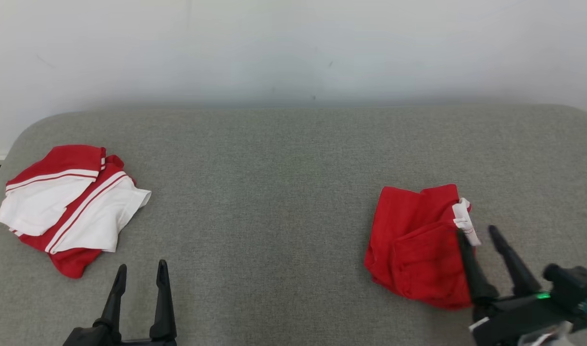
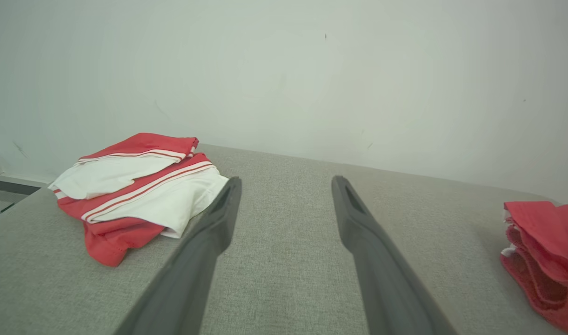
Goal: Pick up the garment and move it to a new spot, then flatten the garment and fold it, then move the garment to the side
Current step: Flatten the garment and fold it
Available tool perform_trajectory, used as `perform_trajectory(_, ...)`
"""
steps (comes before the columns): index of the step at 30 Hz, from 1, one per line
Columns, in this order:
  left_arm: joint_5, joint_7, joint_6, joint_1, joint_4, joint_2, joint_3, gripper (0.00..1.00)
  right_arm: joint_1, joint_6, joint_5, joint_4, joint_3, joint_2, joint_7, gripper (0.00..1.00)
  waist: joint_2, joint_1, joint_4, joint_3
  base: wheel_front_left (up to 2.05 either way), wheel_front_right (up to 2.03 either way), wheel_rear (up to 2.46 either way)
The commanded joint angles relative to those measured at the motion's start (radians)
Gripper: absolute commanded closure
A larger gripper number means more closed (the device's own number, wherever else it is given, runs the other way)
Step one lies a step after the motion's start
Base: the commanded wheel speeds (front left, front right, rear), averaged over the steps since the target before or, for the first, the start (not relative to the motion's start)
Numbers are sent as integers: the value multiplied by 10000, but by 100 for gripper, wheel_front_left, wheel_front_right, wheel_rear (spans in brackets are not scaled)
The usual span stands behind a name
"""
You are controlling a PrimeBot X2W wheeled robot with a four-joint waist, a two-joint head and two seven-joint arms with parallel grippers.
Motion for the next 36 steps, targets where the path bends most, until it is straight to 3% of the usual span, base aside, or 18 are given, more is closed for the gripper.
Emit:
perform_trajectory(1, 27, -32, -29, 98, -75, -9, 84, 0, 287, 11, -70, -130, -416, 15, -113, 0, -1, 0, -94, -37, 0, 0, 0)
perform_trajectory(9, 136, -32, -27, 155, -270, -8, 274, 0, 1122, 11, -339, 200, -2399, 360, -314, 0, -1, 0, -283, -51, 0, 0, 0)
perform_trajectory(12, 173, -32, -52, 103, -260, -8, 284, 0, 1037, 11, -442, 629, -2540, 414, -291, 4, -1, 0, -302, -26, 0, 0, 0)
perform_trajectory(13, 178, -32, -43, 81, -264, -9, 256, 0, 949, 11, -480, 803, -2551, 422, -294, 100, -1, 0, -299, -19, 0, 0, 0)
perform_trajectory(28, 377, -32, -167, -127, -250, -10, 327, 0, -1334, 11, -1391, 4070, -1650, 551, -261, 100, -1, 0, 82, 225, 0, 0, 0)
perform_trajectory(36, 345, -32, -100, -301, -280, -10, 211, 0, -2797, 11, -1623, 5516, -1185, 944, -434, 100, -1, 0, 518, 487, 0, 0, 0)
